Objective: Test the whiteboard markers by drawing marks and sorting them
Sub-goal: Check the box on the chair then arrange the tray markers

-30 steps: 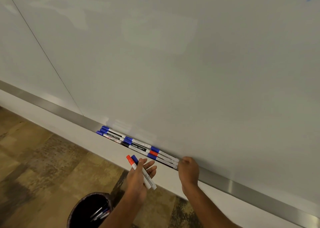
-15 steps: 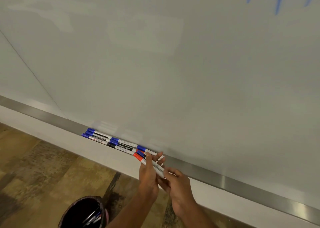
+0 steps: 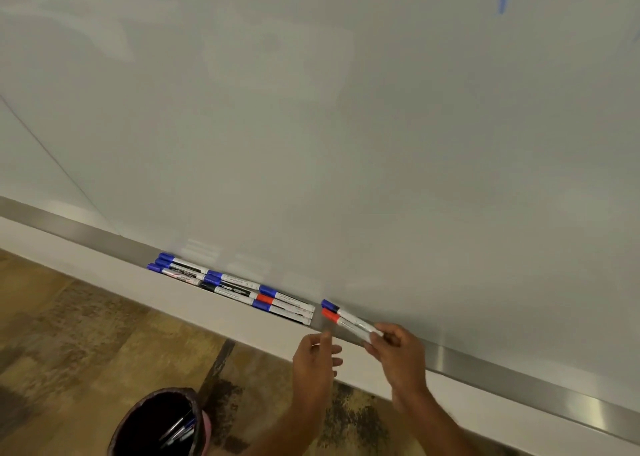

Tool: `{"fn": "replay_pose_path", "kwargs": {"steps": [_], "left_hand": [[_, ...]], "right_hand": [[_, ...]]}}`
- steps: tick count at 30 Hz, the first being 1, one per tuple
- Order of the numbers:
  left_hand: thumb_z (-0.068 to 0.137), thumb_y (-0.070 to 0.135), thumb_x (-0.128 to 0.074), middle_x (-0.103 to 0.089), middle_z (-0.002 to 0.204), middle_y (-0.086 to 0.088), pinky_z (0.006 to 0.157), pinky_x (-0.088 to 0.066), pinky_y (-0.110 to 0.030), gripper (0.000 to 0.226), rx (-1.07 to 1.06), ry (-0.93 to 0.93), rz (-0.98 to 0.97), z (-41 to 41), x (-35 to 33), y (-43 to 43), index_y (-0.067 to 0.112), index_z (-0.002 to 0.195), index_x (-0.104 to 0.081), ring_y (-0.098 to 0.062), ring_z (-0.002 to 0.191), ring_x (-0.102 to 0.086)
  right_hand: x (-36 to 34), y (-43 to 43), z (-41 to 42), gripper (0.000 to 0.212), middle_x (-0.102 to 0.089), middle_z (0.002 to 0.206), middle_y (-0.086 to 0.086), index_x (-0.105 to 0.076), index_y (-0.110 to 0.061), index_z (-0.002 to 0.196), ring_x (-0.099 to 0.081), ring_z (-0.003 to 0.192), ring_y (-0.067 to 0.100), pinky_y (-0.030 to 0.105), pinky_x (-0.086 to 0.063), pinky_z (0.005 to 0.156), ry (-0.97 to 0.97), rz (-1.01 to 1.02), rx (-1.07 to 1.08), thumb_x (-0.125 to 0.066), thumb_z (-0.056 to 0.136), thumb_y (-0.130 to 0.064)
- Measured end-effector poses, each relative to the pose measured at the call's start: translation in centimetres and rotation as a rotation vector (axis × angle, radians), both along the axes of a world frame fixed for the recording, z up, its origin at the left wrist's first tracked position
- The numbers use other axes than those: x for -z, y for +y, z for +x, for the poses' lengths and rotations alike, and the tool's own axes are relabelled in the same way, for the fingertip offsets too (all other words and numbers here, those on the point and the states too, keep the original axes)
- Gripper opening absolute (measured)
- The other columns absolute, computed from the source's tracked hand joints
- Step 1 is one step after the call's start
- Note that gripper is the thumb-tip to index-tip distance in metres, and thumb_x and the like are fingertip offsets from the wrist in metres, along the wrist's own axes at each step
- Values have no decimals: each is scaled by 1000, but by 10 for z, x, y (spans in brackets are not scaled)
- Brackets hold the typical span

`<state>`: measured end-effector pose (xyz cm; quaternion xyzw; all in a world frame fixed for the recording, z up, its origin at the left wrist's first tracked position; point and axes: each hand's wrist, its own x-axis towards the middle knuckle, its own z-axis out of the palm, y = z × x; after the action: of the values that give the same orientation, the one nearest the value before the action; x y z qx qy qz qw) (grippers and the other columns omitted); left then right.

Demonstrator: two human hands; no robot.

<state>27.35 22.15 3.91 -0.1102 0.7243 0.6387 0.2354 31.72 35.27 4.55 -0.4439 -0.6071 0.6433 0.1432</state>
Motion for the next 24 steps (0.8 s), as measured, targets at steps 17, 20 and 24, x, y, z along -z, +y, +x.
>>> {"fn": "replay_pose_path", "kwargs": {"steps": [17, 20, 24], "left_hand": [[105, 45, 1, -23, 163, -12, 121, -1, -41, 61, 799, 871, -807, -6, 63, 15, 16, 156, 12, -31, 149, -23], [97, 43, -26, -40, 153, -11, 117, -34, -41, 75, 799, 829, -796, -9, 67, 18, 4, 157, -5, -28, 138, -42], [93, 43, -32, -44, 151, -12, 121, -23, -40, 67, 897, 812, -828, -7, 72, 15, 6, 149, -31, -28, 135, -49]], "right_hand": [[43, 22, -22, 12, -73, 93, -1, -73, -14, 102, -69, 85, 15, 31, -61, 78, -222, 340, -343, -69, 91, -10], [46, 22, -18, 9, -71, 94, -1, -71, -14, 102, -64, 83, 10, 11, -47, 69, -253, 451, -371, -66, 94, -12], [50, 24, -12, 10, -70, 93, 2, -70, -12, 100, -66, 87, 17, 19, -47, 74, -281, 516, -332, -61, 97, -10]]}}
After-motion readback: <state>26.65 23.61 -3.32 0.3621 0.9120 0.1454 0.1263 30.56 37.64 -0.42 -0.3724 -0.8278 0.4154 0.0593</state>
